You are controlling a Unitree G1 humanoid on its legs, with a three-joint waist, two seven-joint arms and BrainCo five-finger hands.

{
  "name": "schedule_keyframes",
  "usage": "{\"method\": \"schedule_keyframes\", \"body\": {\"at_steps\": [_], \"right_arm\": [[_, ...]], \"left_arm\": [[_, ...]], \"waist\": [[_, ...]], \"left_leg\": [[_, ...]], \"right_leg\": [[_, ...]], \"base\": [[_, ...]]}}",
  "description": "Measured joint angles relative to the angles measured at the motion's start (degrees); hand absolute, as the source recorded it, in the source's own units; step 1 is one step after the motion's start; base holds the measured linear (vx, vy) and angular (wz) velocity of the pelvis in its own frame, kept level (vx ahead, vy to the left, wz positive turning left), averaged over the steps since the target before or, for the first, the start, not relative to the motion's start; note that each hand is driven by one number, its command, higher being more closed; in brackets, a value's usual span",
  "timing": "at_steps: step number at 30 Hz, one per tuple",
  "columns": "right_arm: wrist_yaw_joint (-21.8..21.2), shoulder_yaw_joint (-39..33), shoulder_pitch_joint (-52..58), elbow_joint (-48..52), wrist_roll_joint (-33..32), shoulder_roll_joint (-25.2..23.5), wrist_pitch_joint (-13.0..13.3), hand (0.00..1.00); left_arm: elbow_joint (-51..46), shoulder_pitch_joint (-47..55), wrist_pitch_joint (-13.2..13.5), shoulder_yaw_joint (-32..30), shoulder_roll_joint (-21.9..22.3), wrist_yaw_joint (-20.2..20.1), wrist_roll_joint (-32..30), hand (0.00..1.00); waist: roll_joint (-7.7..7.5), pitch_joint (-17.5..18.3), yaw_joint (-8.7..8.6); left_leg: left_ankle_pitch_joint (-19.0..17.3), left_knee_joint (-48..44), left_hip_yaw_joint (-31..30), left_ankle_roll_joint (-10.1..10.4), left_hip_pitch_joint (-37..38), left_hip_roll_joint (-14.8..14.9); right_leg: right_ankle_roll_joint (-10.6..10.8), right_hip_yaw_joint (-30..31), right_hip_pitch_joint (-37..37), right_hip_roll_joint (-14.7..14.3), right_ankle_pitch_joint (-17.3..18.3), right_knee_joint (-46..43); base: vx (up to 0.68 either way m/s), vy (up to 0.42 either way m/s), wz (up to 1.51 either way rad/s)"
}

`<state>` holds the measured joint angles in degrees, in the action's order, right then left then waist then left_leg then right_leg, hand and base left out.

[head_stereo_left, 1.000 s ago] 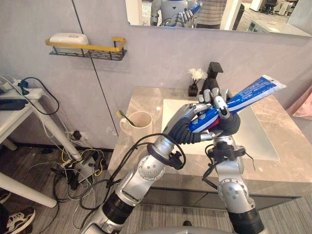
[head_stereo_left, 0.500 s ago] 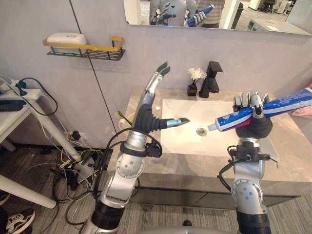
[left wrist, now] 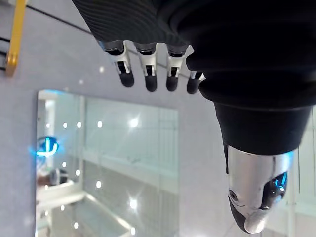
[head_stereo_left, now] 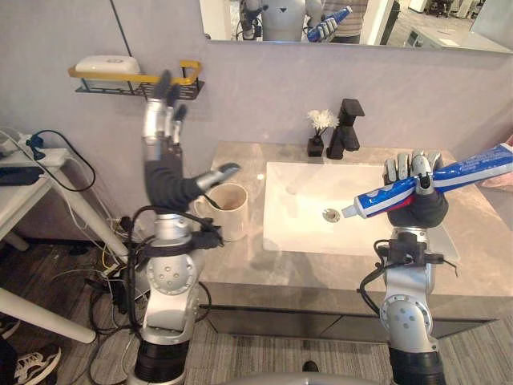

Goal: Organize washtable

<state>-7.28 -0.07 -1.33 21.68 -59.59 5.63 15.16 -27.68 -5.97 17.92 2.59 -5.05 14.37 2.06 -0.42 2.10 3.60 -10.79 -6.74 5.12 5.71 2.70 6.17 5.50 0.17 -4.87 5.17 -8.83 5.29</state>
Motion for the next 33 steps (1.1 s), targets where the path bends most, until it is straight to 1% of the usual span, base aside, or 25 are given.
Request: {"method": "schedule_keyframes", "body": {"at_steps": [4,6,7,9,11,12,14,16,18,20,21,22,23,24,25,27,28,31,33], "right_arm": [[-0.17,-0.01,0.00,-3.25,0.01,0.00,0.60,1.00],[-0.05,-0.22,0.48,-4.47,0.01,0.00,0.62,1.00],[-0.05,-0.21,0.66,-4.47,0.01,0.00,0.63,1.00],[-0.08,-0.21,0.77,-4.52,0.02,-0.03,0.62,1.00],[-0.14,-0.23,0.77,-4.87,0.05,-0.13,0.63,1.00],[-0.23,-0.48,0.81,-6.28,0.07,-0.13,0.73,1.00],[-0.21,-0.92,0.97,-7.65,0.07,-0.14,0.73,1.00],[-0.18,-2.15,1.03,-8.80,0.12,-0.50,0.65,1.00],[-0.11,-3.78,1.02,-8.80,0.21,-1.19,0.73,1.00],[0.08,-6.01,1.02,-8.87,0.98,-1.52,0.99,1.00],[0.24,-7.11,1.01,-8.99,1.55,-1.61,1.06,1.00],[0.52,-7.45,1.00,-9.16,2.02,-1.66,1.16,1.00],[0.61,-7.60,0.94,-10.24,2.33,-1.69,1.89,1.00],[1.04,-7.68,0.94,-11.17,2.32,-1.80,2.03,1.00],[1.23,-7.68,0.94,-11.33,2.32,-1.92,2.03,1.00],[1.45,-7.70,0.94,-11.34,2.34,-2.23,2.17,1.00],[1.55,-7.69,0.91,-11.34,2.34,-2.23,2.22,1.00],[1.92,-7.66,0.82,-11.34,2.94,-2.22,2.25,1.00],[2.50,-7.66,0.59,-11.34,3.99,-2.21,2.28,1.00]], "left_arm": [[-0.01,1.66,1.57,-5.53,0.70,0.34,5.34,0.00],[0.01,3.39,2.52,-10.16,1.31,0.20,10.64,0.00],[0.01,3.81,2.66,-11.45,1.68,0.18,11.41,0.00],[0.29,4.90,3.37,-16.32,3.22,0.40,14.57,0.00],[0.63,5.94,3.85,-18.81,3.35,0.34,16.05,0.00],[1.05,6.81,4.63,-21.18,3.96,0.27,18.20,0.00],[1.73,6.98,5.40,-24.18,5.54,0.27,20.15,0.00],[4.91,8.64,6.75,-28.53,7.24,0.30,22.56,0.00],[8.72,9.79,7.14,-31.39,7.94,0.47,24.22,0.00],[16.37,10.90,7.34,-35.21,8.45,1.38,26.69,0.00],[21.84,10.98,7.29,-37.43,8.68,1.99,27.29,0.00],[24.49,11.13,7.26,-38.49,8.68,2.23,28.09,0.00],[29.55,11.35,7.10,-40.08,8.70,2.43,30.72,0.00],[33.68,11.73,6.80,-40.98,8.76,2.91,31.94,0.00],[35.22,12.22,6.63,-40.91,8.77,3.04,32.19,0.00],[40.26,13.61,5.14,-40.65,9.15,2.80,32.78,0.00],[41.68,13.66,4.91,-40.44,9.15,2.63,32.97,0.00],[50.72,14.51,2.76,-36.74,8.80,0.49,32.30,0.00],[55.74,14.78,0.76,-34.17,8.89,-0.80,31.85,0.00]], "waist": [[0.16,-0.10,-0.03],[0.18,-0.11,-0.02],[0.18,-0.11,-0.01],[0.16,-0.13,0.29],[0.16,-0.13,0.28],[0.10,-0.11,0.28],[0.07,-0.13,0.41],[0.16,-0.19,0.84],[0.18,-0.20,1.07],[0.18,-0.20,1.53],[0.17,-0.19,1.76],[0.15,-0.18,1.77],[0.01,-0.17,1.79],[-0.14,-0.20,1.81],[-0.19,-0.23,1.85],[-0.39,-0.34,1.92],[-0.43,-0.36,1.99],[-0.50,-0.41,2.21],[-0.75,-0.25,2.22]], "left_leg": [[0.01,0.04,-0.12,0.00,0.11,0.00],[0.17,0.20,-0.73,0.00,0.09,-0.01],[0.26,0.35,-0.92,0.00,0.13,-0.01],[0.57,0.66,-1.51,0.03,0.14,0.00],[0.77,1.13,-1.96,0.01,0.14,0.00],[1.00,1.52,-2.30,0.01,0.15,0.01],[1.34,1.96,-2.55,0.04,0.14,0.01],[1.73,2.55,-2.78,0.19,0.17,0.08],[1.86,2.77,-2.99,0.27,0.17,0.19],[2.07,3.12,-3.26,0.36,0.17,0.28],[2.17,3.33,-3.47,0.37,0.16,0.28],[2.21,3.41,-3.60,0.38,0.14,0.28],[2.24,3.48,-3.76,0.40,0.10,0.29],[2.24,3.50,-3.86,0.40,0.02,0.31],[2.24,3.51,-3.93,0.40,-0.06,0.31],[2.23,3.60,-4.12,0.40,-0.29,0.33],[2.23,3.62,-4.18,0.40,-0.34,0.34],[2.23,3.83,-4.61,0.40,-0.72,0.37],[2.24,3.75,-4.87,0.42,-1.53,0.37]], "right_leg": [[0.00,-0.09,0.20,0.01,0.00,0.00],[-0.05,-0.57,0.45,0.09,0.05,0.01],[-0.11,-0.78,0.57,0.11,0.09,0.01],[-0.16,-1.36,0.81,0.16,0.14,0.01],[-0.21,-1.84,0.98,0.22,0.19,0.02],[-0.34,-2.35,1.16,0.27,0.29,0.04],[-0.40,-2.75,1.19,0.34,0.35,0.06],[-0.51,-3.07,1.16,0.31,0.43,0.09],[-0.62,-3.33,1.17,0.23,0.51,0.13],[-0.66,-3.63,1.17,0.18,0.53,0.15],[-0.67,-3.82,1.17,0.20,0.54,0.15],[-0.68,-3.94,1.18,0.22,0.56,0.15],[-0.66,-4.07,1.18,0.21,0.61,0.19],[-0.66,-4.18,1.17,0.21,0.66,0.26],[-0.65,-4.24,1.13,0.23,0.68,0.29],[-0.68,-4.52,0.99,0.26,0.88,0.35],[-0.68,-4.64,0.98,0.27,0.92,0.35],[-0.62,-5.17,0.77,0.33,1.20,0.37],[-0.62,-5.47,0.09,0.38,1.24,0.30]], "base": [[0.00,0.000,0.00],[0.00,-0.004,0.11],[0.00,-0.007,0.17],[0.00,-0.009,0.15],[-0.02,-0.012,0.15],[-0.02,-0.014,0.18],[-0.02,-0.013,0.13],[-0.01,-0.018,0.07],[-0.01,-0.017,0.06],[0.00,-0.014,0.07],[0.00,-0.006,0.08],[0.00,-0.005,0.08],[0.00,-0.004,0.06],[0.00,-0.003,0.05],[0.00,0.000,0.05],[0.01,0.001,0.05],[0.02,-0.001,0.07],[0.03,0.002,0.08],[0.04,0.002,0.07]]}}
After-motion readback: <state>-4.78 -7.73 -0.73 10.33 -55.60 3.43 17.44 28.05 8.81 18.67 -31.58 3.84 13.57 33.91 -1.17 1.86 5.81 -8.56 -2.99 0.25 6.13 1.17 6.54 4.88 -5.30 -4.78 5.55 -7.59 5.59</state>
